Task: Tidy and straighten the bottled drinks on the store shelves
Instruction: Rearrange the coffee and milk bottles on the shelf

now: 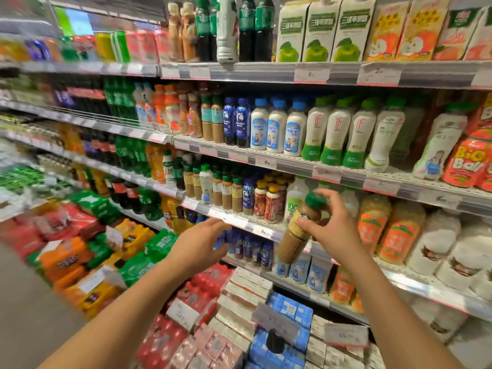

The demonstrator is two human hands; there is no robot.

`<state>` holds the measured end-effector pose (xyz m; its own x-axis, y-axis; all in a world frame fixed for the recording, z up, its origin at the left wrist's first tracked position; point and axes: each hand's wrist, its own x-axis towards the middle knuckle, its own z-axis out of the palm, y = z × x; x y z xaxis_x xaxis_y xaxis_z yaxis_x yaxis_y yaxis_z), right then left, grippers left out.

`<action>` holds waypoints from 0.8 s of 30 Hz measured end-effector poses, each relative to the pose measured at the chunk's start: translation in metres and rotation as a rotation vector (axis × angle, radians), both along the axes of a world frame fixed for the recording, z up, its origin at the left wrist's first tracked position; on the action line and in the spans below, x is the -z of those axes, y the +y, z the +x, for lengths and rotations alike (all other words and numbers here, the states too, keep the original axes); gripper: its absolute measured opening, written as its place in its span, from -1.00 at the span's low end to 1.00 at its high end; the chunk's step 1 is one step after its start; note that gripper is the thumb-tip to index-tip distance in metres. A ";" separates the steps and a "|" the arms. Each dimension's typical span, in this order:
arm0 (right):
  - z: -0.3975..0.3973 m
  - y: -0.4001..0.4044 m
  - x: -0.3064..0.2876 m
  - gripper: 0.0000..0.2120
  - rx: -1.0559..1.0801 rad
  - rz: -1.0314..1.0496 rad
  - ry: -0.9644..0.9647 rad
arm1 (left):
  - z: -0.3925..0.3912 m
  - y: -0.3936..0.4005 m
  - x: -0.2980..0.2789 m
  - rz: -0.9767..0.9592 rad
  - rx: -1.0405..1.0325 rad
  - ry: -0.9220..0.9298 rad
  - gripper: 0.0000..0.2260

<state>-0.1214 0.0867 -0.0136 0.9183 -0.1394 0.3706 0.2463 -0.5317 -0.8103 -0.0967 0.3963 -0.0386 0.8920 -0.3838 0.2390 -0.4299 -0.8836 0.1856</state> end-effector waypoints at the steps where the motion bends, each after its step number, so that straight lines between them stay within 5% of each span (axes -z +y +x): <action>1: 0.002 0.008 0.000 -0.38 -0.013 -0.005 0.004 | -0.001 0.008 -0.001 -0.007 -0.016 -0.003 -0.57; 8: 0.022 0.043 -0.008 -0.43 -0.064 0.014 0.012 | 0.018 0.052 0.005 -0.025 -0.100 0.013 -0.45; 12: 0.039 0.057 -0.005 -0.44 -0.083 0.020 0.037 | 0.049 0.073 0.011 -0.029 -0.093 0.038 -0.57; 24: 0.150 0.134 0.019 -0.35 0.091 -0.144 0.114 | 0.259 0.163 0.045 -0.047 0.042 0.165 -0.69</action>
